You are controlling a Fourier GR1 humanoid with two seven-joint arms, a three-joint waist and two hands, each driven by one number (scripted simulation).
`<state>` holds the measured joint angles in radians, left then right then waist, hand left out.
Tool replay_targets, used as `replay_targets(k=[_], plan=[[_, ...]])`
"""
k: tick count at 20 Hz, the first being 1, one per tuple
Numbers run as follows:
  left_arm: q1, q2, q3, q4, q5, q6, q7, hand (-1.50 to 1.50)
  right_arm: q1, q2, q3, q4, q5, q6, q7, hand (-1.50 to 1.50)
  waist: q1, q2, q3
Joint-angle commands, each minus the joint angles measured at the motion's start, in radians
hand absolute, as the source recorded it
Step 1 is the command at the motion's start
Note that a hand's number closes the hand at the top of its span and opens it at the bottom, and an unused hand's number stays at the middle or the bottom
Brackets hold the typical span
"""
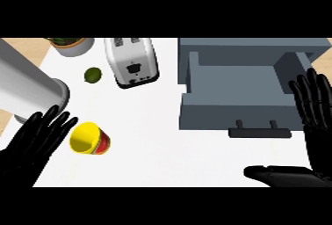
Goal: Pick up the cup, place it into the drawer and close the drawer
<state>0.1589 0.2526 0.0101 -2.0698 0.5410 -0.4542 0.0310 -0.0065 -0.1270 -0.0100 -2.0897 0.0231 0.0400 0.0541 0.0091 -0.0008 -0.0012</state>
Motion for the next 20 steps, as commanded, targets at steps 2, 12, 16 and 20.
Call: replay_targets(k=[2,12,16,20], plan=[[0.017,0.101,0.106,0.115,0.202,-0.128,0.042,-1.50,0.033,0.013,0.020,0.063,0.023,0.021,-0.077,-1.50,-0.007,0.002,0.001],[-0.103,0.024,0.185,0.477,-0.093,-0.218,-0.145,-1.50,-0.075,-0.025,-0.043,0.062,-0.014,0.045,0.021,-1.50,-0.013,0.002,0.000],[-0.082,0.049,0.235,0.608,-0.188,-0.279,-0.259,-1.50,-0.037,-0.045,-0.110,0.108,-0.056,0.078,-0.064,-1.50,-0.012,0.002,0.000],[-0.159,0.066,0.265,0.745,-0.275,-0.238,-0.316,-1.50,0.027,-0.012,-0.058,0.107,0.012,0.075,-0.140,-1.50,-0.015,0.002,0.001]])
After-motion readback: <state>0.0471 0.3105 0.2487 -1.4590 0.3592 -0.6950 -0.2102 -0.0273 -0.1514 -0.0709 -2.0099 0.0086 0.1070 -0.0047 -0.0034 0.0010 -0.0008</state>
